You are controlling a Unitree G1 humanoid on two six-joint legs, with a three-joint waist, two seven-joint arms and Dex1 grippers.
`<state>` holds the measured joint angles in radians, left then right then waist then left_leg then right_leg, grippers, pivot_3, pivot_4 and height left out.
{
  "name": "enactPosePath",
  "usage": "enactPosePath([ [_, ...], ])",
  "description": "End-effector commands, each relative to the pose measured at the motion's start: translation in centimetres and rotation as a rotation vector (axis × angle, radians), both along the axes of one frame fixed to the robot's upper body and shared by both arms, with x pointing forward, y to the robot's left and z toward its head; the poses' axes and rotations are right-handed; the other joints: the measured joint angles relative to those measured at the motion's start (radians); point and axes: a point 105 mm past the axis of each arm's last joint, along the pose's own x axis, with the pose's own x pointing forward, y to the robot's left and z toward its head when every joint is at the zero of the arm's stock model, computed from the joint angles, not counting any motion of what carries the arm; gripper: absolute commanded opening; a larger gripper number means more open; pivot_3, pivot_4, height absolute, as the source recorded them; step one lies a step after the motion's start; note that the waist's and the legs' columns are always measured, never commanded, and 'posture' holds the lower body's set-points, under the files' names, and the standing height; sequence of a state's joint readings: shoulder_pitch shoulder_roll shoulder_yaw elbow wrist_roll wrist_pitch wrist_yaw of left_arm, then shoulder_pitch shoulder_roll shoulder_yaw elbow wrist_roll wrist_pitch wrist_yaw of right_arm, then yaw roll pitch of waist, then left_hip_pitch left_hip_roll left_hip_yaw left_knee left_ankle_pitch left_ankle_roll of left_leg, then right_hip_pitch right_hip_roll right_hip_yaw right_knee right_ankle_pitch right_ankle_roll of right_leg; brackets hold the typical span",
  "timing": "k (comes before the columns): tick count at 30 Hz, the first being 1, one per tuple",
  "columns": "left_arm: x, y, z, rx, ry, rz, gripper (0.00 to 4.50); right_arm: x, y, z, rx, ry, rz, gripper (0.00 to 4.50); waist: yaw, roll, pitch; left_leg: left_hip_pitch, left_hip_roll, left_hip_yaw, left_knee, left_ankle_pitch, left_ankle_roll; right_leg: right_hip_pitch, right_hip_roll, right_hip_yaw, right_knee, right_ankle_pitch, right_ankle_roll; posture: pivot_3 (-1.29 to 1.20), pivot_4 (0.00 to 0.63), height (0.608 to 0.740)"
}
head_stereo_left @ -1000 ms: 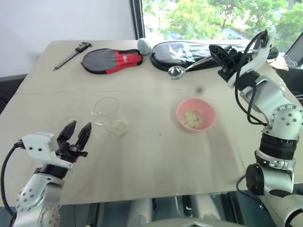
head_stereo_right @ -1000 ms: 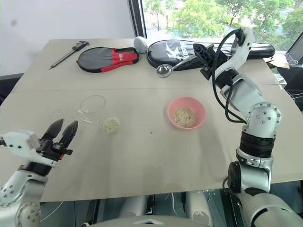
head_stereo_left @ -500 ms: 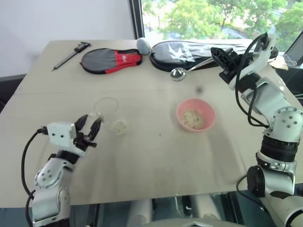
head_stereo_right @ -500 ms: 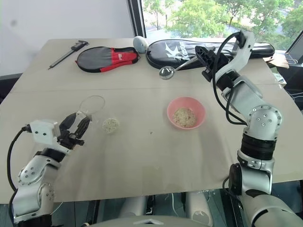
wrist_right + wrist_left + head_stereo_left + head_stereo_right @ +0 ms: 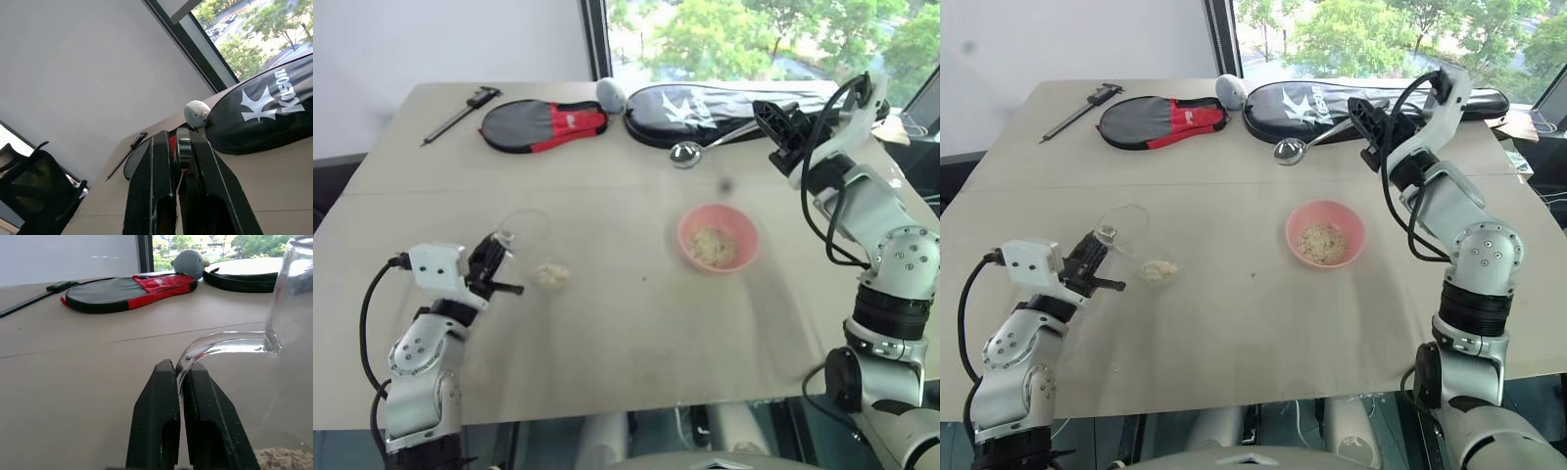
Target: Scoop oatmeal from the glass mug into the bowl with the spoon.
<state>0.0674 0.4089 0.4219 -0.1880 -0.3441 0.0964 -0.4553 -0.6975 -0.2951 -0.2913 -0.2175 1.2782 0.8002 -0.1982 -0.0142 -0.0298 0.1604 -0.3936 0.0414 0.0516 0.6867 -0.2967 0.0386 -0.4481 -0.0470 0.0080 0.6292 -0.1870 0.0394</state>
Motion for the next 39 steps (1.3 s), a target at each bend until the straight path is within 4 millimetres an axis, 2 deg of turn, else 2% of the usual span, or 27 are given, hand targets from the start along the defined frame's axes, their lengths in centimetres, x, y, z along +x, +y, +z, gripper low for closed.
enactPosePath([
  [1, 0.5, -1.1, 1.3, 0.040, -0.034, -0.039, 0.08, -0.7, -0.1, 1.4, 0.022, -0.070, 0.003, 0.00, 0.000, 0.000, 0.000, 0.000, 0.000, 0.000, 0.000, 0.000, 0.000, 0.000, 0.000, 0.000, 0.000, 0.000, 0.000, 0.00, 0.150, 0.740],
  [5, 1.5, -2.3, 2.1, 0.056, -0.053, -0.078, 0.08, -0.6, 0.0, 1.3, 0.022, -0.067, 0.009, 0.00, 0.002, 0.000, 0.000, -0.001, 0.000, 0.000, 0.000, 0.000, 0.000, 0.000, 0.000, -0.001, 0.000, 0.000, 0.000, 0.00, 0.150, 0.740],
  [7, 2.5, -3.7, 3.1, 0.089, -0.074, -0.124, 0.08, -0.6, 0.1, 1.3, 0.023, -0.070, 0.016, 0.00, 0.002, 0.000, 0.000, -0.001, 0.000, -0.001, 0.000, 0.000, 0.000, 0.000, 0.000, -0.002, 0.000, 0.000, 0.000, 0.00, 0.150, 0.740],
  [14, 6.3, -8.2, 8.5, 0.126, -0.194, -0.238, 0.08, -0.3, 0.0, 1.7, 0.006, -0.087, 0.015, 0.00, 0.002, 0.000, 0.000, -0.003, -0.001, -0.002, 0.000, 0.000, 0.000, 0.000, 0.000, -0.004, -0.002, 0.000, 0.000, 0.00, 0.150, 0.740],
  [19, 7.6, -10.6, 10.6, 0.122, -0.225, -0.310, 0.08, -0.7, 0.3, 2.6, -0.020, -0.124, 0.044, 0.00, -0.002, 0.001, 0.000, -0.003, -0.001, -0.002, 0.000, 0.000, 0.000, 0.000, 0.000, -0.004, -0.002, 0.000, 0.000, 0.00, 0.150, 0.740],
  [24, 8.2, -12.8, 10.9, 0.173, -0.242, -0.405, 0.08, -1.9, 1.9, 4.5, -0.048, -0.196, 0.118, 0.00, -0.001, 0.001, 0.001, -0.004, -0.001, -0.003, -0.001, 0.000, -0.001, -0.001, 0.000, -0.005, -0.002, 0.000, 0.000, 0.00, 0.150, 0.740],
  [28, 9.2, -13.6, 10.4, 0.256, -0.217, -0.450, 0.08, -1.7, 0.7, 6.9, -0.097, -0.276, 0.078, 0.00, 0.004, 0.002, 0.001, -0.004, -0.001, -0.003, 0.000, 0.000, 0.000, 0.000, 0.000, -0.005, -0.002, 0.000, 0.000, 0.00, 0.150, 0.740],
  [31, 10.0, -13.5, 10.5, 0.402, -0.230, -0.460, 0.08, -2.6, 0.6, 8.3, -0.148, -0.350, 0.119, 0.00, 0.004, 0.002, 0.001, -0.005, -0.001, -0.003, 0.000, 0.000, 0.000, 0.000, 0.000, -0.005, -0.002, 0.000, 0.000, 0.00, 0.150, 0.740],
  [36, 11.1, -13.9, 11.7, 0.601, -0.317, -0.447, 0.08, -4.6, 1.8, 7.9, -0.253, -0.416, 0.244, 0.00, 0.006, 0.002, 0.001, -0.005, -0.001, -0.004, 0.000, 0.000, 0.000, -0.001, 0.000, -0.007, -0.003, 0.000, 0.000, 0.00, 0.150, 0.740],
  [39, 11.6, -14.9, 12.1, 0.674, -0.368, -0.456, 0.08, -4.9, 2.7, 6.7, -0.311, -0.417, 0.272, 0.00, 0.006, 0.002, 0.001, -0.006, -0.001, -0.004, 0.000, 0.000, 0.000, -0.001, 0.000, -0.007, -0.003, 0.000, 0.000, 0.00, 0.150, 0.740],
])
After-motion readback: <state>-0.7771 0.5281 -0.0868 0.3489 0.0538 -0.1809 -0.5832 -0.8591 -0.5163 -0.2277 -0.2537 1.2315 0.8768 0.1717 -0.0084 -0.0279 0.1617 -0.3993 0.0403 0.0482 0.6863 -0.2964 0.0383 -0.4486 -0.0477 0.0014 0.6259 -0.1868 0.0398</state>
